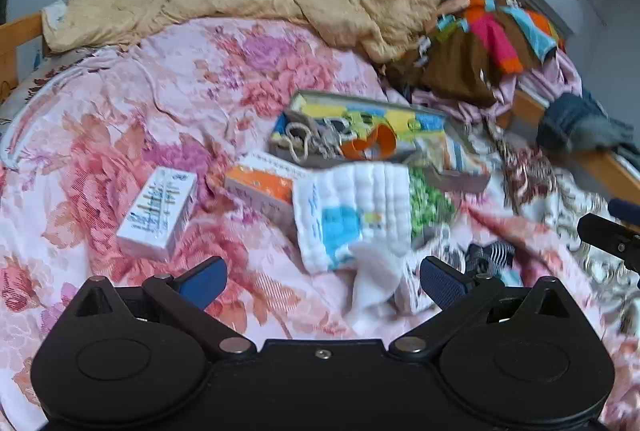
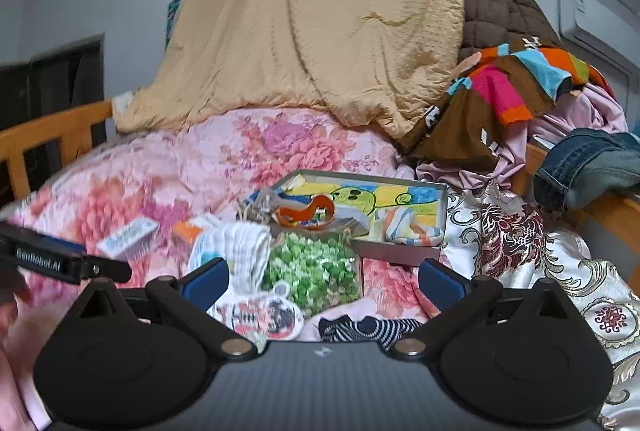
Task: Organize soft objects
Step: 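Move the left tool toward the white tissue while the right tool approaches the cartoon card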
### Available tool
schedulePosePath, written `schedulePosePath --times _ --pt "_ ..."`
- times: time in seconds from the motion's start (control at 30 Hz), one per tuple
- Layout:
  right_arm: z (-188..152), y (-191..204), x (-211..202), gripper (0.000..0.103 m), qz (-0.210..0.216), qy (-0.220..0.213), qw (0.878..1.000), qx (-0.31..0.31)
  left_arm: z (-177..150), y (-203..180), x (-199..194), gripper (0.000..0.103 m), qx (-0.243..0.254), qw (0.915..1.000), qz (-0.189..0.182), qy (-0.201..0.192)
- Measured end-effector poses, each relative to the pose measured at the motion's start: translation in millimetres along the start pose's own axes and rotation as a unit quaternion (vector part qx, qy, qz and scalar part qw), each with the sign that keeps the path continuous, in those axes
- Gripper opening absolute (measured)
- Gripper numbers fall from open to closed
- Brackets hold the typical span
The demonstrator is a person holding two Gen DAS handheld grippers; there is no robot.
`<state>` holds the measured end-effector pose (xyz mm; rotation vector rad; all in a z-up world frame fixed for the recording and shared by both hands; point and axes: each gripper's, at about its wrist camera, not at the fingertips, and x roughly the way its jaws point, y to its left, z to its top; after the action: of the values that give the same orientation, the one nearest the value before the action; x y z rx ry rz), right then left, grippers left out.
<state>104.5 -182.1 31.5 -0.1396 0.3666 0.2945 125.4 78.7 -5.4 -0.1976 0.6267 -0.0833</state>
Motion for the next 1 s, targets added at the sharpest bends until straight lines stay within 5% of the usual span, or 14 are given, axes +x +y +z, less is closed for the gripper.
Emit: schedulePosePath --times 0.6,1.0 --pt "-53 19 36 0.103 0.035 0.100 0.994 -0.034 -15 -18 28 0.102 0.083 0.9946 0.014 0.061" --pt "-58 20 41 0.103 0.033 0.111 0.992 -0.042 -20 -28 36 0.102 0.118 0.9900 0.019 0.076"
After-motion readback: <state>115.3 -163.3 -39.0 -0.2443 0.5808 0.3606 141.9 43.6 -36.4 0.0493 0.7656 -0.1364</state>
